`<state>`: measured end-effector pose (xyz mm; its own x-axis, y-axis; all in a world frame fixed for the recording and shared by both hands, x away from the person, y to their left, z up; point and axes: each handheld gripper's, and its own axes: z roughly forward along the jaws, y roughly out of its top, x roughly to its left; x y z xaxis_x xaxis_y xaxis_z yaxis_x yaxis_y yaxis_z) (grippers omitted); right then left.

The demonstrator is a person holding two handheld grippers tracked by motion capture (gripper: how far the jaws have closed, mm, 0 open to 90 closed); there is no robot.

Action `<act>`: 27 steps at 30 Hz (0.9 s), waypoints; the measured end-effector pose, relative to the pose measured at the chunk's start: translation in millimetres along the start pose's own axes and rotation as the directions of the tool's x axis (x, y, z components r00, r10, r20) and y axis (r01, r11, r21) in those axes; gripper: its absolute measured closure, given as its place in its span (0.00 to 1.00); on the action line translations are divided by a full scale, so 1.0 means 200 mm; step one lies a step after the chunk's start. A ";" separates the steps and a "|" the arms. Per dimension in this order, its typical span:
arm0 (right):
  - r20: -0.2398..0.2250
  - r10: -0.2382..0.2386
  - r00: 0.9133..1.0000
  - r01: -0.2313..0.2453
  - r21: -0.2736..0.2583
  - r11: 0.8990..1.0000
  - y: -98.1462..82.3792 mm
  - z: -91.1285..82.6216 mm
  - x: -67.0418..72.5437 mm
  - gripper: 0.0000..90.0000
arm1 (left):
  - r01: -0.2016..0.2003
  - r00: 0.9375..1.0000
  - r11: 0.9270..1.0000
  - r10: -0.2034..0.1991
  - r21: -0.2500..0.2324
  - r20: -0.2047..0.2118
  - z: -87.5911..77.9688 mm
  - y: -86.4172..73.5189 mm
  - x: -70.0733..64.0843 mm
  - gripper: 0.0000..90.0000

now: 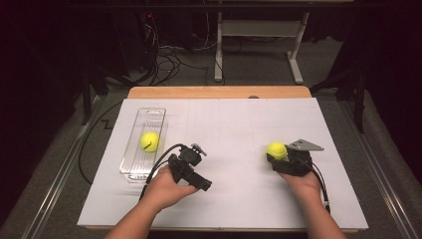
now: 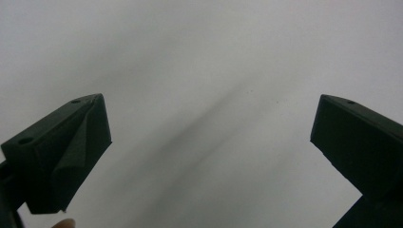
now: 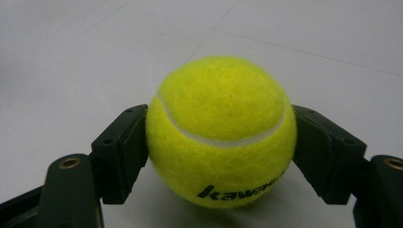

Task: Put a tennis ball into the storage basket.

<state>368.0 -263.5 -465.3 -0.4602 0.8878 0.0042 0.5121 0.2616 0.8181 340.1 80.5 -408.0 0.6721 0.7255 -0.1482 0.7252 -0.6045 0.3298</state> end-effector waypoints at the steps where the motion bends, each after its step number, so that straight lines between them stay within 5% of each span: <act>1: 0.000 0.000 1.000 0.000 0.001 1.000 0.00 0.00 0.00 0.29 | 0.001 1.000 1.000 -0.001 0.001 -0.001 0.00 0.00 0.00 0.01; 27: 0.001 -0.012 1.000 0.012 -0.034 0.999 0.01 -0.05 0.00 0.31 | -0.005 1.000 1.000 0.005 0.004 0.000 0.01 0.00 -0.01 0.01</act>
<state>361.3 -266.9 -458.2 -0.4656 0.8850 -0.0068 0.4816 0.2598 0.8370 339.3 78.7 -408.5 0.6758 0.7224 -0.1467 0.7224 -0.6094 0.3268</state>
